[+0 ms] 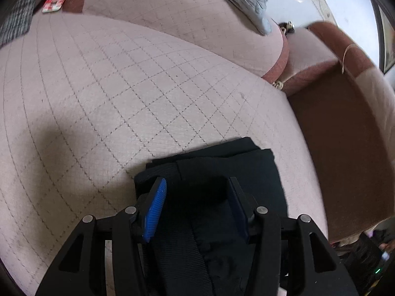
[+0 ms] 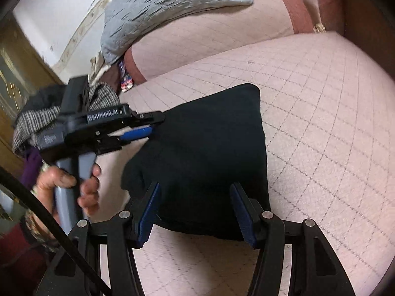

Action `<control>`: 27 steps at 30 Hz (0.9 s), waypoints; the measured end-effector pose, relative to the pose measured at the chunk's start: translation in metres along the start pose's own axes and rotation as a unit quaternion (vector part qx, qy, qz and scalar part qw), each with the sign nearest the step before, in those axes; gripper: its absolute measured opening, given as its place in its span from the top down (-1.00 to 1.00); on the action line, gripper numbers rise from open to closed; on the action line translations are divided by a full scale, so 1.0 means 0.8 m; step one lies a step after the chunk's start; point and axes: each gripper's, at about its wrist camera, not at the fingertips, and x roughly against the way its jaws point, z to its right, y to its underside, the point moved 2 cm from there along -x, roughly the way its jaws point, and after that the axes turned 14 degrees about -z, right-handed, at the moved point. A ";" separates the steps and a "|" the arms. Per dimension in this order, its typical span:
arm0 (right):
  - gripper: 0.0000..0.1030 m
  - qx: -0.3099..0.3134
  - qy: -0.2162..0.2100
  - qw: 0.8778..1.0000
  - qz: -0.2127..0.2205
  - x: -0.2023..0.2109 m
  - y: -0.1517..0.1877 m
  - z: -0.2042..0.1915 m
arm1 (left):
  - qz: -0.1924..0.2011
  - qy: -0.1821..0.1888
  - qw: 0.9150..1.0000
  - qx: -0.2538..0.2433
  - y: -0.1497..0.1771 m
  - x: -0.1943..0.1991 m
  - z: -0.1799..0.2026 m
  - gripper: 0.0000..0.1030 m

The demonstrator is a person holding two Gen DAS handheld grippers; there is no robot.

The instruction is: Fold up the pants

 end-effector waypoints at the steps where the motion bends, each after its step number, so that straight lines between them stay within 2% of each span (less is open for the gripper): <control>1: -0.21 0.010 0.014 1.000 -0.001 -0.001 0.002 -0.005 | -0.001 0.013 1.000 0.016 0.000 0.003 -0.005 0.03; 4: -0.21 0.031 0.052 0.998 -0.005 -0.009 0.004 -0.011 | -0.003 0.013 0.998 0.064 0.006 0.018 -0.026 -0.01; 7: -0.23 0.035 0.080 0.996 -0.008 -0.013 0.007 -0.009 | 0.016 0.001 0.997 0.074 0.022 0.041 -0.036 -0.06; 12: -0.24 0.024 0.080 0.996 0.007 -0.006 0.004 -0.013 | 0.021 -0.017 0.997 0.067 0.054 0.057 -0.032 -0.12; 15: -0.24 0.004 0.060 0.998 0.025 0.020 0.004 -0.011 | 0.020 0.001 0.998 0.063 0.070 0.059 -0.027 -0.13; 19: -0.25 -0.008 0.071 0.996 0.047 0.054 0.010 0.001 | 0.018 0.024 0.998 0.056 0.088 0.053 -0.019 -0.25; 24: -0.25 -0.038 0.089 0.994 0.048 0.075 0.021 0.036 | 0.005 0.043 0.997 0.066 0.096 0.031 -0.015 -0.36; 27: -0.27 -0.068 0.075 0.994 0.043 0.078 0.018 0.062 | -0.001 0.038 0.997 0.070 0.098 0.021 -0.017 -0.39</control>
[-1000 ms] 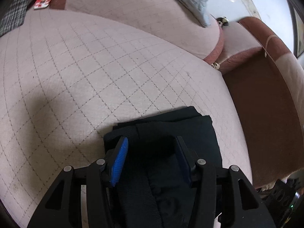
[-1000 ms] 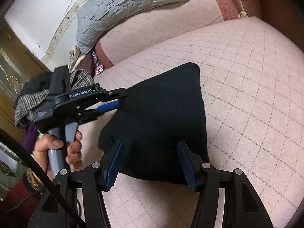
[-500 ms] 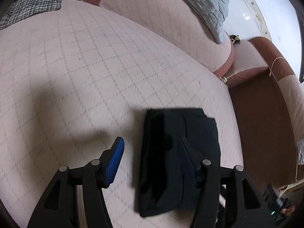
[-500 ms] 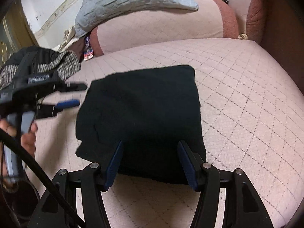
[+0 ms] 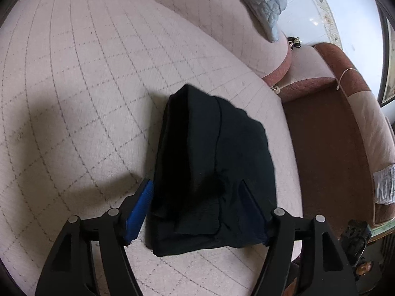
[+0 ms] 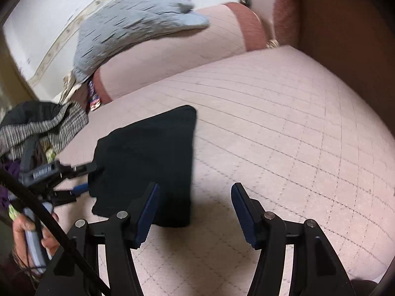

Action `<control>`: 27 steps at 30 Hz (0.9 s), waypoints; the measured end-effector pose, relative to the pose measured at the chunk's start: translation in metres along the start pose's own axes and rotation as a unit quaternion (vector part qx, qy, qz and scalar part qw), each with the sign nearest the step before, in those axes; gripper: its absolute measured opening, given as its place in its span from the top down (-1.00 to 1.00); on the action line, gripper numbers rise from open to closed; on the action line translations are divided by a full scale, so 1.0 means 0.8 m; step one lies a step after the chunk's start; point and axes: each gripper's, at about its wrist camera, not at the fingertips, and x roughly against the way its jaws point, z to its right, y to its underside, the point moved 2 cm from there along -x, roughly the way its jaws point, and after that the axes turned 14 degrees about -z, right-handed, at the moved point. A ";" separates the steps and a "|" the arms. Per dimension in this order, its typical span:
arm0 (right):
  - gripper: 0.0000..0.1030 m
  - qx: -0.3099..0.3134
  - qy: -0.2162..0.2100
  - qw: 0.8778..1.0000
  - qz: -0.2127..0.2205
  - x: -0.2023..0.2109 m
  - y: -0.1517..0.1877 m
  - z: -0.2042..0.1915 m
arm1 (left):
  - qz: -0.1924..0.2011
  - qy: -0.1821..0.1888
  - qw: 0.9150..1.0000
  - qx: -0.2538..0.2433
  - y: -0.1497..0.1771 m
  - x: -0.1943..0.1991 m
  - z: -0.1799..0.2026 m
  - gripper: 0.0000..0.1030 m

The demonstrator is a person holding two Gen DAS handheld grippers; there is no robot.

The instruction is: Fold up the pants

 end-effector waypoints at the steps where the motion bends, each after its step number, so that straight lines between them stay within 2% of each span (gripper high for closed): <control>1: -0.27 -0.008 -0.008 1.000 -0.005 -0.003 -0.004 0.006 | -0.001 -0.004 1.000 0.000 -0.001 -0.004 -0.001 -0.39; 4: -0.27 -0.032 -0.043 0.998 -0.028 -0.021 -0.020 0.023 | -0.011 -0.008 1.000 0.000 -0.003 -0.014 -0.001 -0.40; 11: -0.27 -0.045 -0.086 0.993 -0.065 -0.071 -0.056 0.025 | -0.012 -0.023 0.999 -0.019 -0.018 -0.031 0.016 -0.54; 15: -0.27 -0.051 -0.120 0.988 -0.086 -0.104 -0.075 0.024 | -0.015 -0.012 1.000 -0.025 -0.028 -0.039 0.020 -0.76; 19: -0.32 -0.071 -0.209 0.970 -0.101 -0.139 -0.094 0.034 | -0.014 0.004 0.999 -0.029 -0.037 -0.046 0.024 -1.00; 22: -0.32 -0.063 -0.263 0.956 -0.117 -0.157 -0.110 0.037 | -0.011 -0.001 0.999 -0.038 -0.048 -0.055 0.030 -1.00; 24: -0.32 -0.049 -0.285 0.949 -0.124 -0.166 -0.116 0.035 | -0.007 -0.004 0.999 -0.042 -0.055 -0.060 0.031 -1.00; 27: -0.32 -0.020 -0.291 0.948 -0.126 -0.173 -0.123 0.022 | 0.002 -0.008 0.999 -0.040 -0.063 -0.065 0.032 -1.00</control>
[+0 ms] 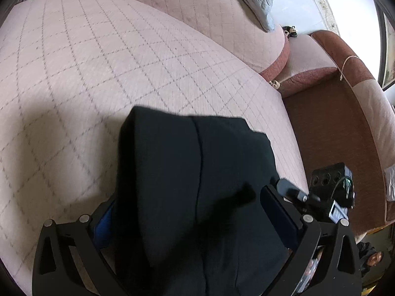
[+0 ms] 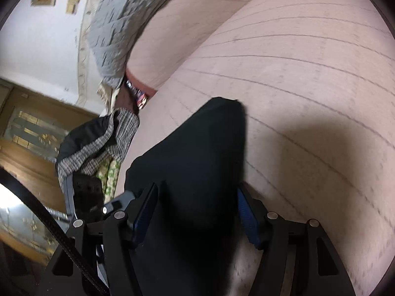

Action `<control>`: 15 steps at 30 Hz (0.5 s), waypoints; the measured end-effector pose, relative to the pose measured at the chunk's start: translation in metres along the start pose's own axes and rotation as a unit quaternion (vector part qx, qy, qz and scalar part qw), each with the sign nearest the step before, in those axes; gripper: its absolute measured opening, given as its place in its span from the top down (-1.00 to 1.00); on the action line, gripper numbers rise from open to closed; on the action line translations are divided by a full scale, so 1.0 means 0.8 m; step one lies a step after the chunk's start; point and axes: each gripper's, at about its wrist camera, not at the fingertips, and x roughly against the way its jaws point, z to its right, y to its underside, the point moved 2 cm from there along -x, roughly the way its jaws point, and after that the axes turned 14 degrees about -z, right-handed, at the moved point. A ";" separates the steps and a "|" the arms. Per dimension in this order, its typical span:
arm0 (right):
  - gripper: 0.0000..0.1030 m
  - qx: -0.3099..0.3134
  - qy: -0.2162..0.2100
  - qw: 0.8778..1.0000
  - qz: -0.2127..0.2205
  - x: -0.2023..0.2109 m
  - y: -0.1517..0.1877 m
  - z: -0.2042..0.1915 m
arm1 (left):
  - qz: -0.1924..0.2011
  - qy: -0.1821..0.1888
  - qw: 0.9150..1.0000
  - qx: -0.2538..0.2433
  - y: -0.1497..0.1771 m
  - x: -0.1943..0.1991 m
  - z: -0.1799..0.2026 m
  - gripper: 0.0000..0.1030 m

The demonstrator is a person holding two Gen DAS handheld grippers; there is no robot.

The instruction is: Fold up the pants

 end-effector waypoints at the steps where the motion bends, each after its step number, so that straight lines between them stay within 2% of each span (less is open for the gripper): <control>1: -0.33 0.010 0.007 1.000 -0.003 -0.006 -0.003 -0.005 | 0.002 -0.005 1.000 0.001 -0.003 -0.002 0.002 -1.00; 4: -0.31 0.023 0.040 0.999 0.000 -0.019 -0.010 -0.020 | 0.000 -0.035 0.999 -0.002 -0.007 -0.008 0.013 -0.97; 5: -0.16 0.027 0.053 0.998 0.001 -0.022 -0.010 -0.025 | 0.000 -0.055 0.998 -0.010 -0.006 -0.009 0.019 -0.87; 6: -0.04 0.032 0.068 0.997 0.000 -0.025 -0.009 -0.031 | 0.001 -0.086 0.996 -0.024 -0.002 -0.009 0.026 -0.52; 7: 0.14 0.036 0.080 0.996 -0.004 -0.029 -0.008 -0.038 | 0.000 -0.101 0.994 -0.037 -0.001 -0.009 0.030 -0.29; 8: 0.24 0.037 0.083 0.996 -0.004 -0.031 -0.008 -0.041 | -0.002 -0.108 0.993 -0.050 0.002 -0.006 0.034 -0.17; 10: 0.37 0.040 0.084 0.996 0.000 -0.028 -0.007 -0.048 | 0.000 -0.099 0.994 -0.054 0.003 0.004 0.034 0.12; 12: 0.44 0.043 0.076 0.996 0.009 -0.023 -0.006 -0.059 | 0.002 -0.079 0.996 -0.045 0.003 0.016 0.030 0.22; 15: 0.48 0.057 0.076 0.995 0.024 -0.016 -0.002 -0.082 | 0.011 -0.064 0.997 -0.034 0.005 0.029 0.027 0.24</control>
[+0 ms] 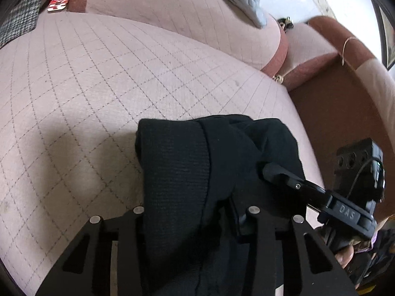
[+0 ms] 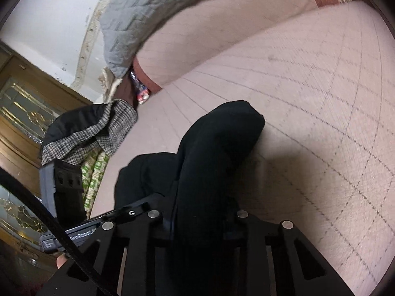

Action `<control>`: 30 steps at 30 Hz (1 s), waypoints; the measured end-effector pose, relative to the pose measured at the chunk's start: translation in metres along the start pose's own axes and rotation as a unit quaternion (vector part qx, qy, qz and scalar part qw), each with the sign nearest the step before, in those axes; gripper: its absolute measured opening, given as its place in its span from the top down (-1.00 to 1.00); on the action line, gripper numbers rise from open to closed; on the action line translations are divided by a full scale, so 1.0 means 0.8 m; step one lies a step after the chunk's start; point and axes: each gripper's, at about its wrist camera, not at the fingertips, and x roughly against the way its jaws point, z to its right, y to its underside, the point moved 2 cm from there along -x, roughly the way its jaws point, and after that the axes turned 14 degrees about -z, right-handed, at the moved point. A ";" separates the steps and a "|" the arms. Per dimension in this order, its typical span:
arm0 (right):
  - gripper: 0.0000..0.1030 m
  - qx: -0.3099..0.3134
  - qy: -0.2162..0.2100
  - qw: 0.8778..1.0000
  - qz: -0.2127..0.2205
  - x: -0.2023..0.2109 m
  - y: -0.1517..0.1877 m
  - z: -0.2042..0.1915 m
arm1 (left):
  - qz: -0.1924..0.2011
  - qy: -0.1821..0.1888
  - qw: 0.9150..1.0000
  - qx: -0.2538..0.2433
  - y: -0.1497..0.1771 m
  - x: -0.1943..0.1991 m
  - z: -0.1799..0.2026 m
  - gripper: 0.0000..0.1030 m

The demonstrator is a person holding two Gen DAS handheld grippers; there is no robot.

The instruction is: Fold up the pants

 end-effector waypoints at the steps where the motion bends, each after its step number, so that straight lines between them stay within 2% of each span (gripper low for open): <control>1: 0.49 0.010 0.008 1.000 0.007 0.003 0.001 -0.011 | 0.003 0.004 1.000 0.003 0.000 0.003 0.000 0.24; 4: 0.51 0.032 0.027 0.999 0.021 0.012 0.008 -0.034 | 0.007 0.019 1.000 0.012 -0.001 0.012 -0.004 0.25; 8: 0.53 0.038 0.031 0.999 0.025 0.018 0.013 -0.048 | 0.016 0.039 0.999 0.022 -0.002 0.027 -0.013 0.25; 14: 0.54 0.048 0.050 0.997 0.021 0.018 0.009 -0.072 | 0.034 0.024 0.999 0.006 -0.008 0.048 -0.006 0.25; 18: 0.54 0.065 0.082 0.994 0.016 0.020 0.004 -0.095 | 0.035 0.035 0.999 -0.003 -0.013 0.058 -0.016 0.25; 22: 0.55 0.067 0.102 0.993 0.009 0.012 -0.010 -0.109 | 0.035 0.047 0.998 0.004 -0.025 0.062 -0.028 0.25; 30: 0.55 0.062 0.124 0.990 0.007 -0.010 -0.046 -0.120 | 0.039 0.044 0.998 0.010 -0.058 0.064 -0.044 0.25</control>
